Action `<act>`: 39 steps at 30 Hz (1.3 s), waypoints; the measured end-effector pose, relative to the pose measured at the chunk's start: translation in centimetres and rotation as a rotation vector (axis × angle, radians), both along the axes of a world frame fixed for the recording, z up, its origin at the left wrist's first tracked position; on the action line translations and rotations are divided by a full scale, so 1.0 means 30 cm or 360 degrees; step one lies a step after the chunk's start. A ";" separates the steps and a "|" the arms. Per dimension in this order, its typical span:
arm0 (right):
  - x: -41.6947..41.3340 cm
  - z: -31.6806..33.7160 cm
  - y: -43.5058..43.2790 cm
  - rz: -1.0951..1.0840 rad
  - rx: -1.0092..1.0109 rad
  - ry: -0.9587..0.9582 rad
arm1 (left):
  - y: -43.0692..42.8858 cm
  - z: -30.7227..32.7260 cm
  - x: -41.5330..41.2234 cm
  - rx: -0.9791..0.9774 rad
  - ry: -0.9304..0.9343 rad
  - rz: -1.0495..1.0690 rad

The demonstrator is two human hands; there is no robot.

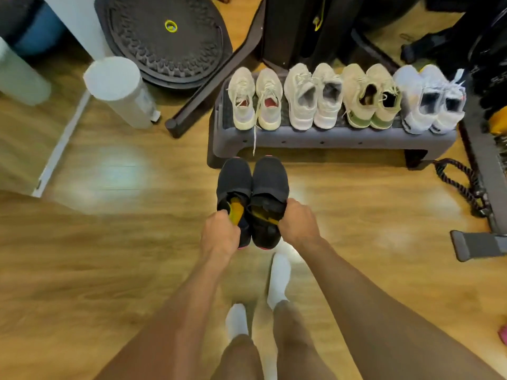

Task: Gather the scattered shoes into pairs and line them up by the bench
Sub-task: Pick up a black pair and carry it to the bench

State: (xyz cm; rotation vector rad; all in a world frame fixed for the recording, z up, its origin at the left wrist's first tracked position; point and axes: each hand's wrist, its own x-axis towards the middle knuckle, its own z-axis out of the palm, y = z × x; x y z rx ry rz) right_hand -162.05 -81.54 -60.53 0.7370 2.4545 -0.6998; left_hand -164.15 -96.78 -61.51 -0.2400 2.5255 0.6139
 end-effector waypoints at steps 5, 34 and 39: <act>-0.184 -0.363 0.115 0.0038 -0.0039 -0.0106 | 0.126 -0.376 -0.157 -0.0012 -0.0044 0.0167; -0.471 -1.778 0.196 0.0506 -0.0028 -0.0378 | 0.183 -1.734 -0.420 -0.0005 -0.0192 0.0253; -0.460 -1.741 0.185 0.0460 -0.0130 -0.0492 | 0.165 -1.715 -0.425 -0.0067 -0.0369 0.0058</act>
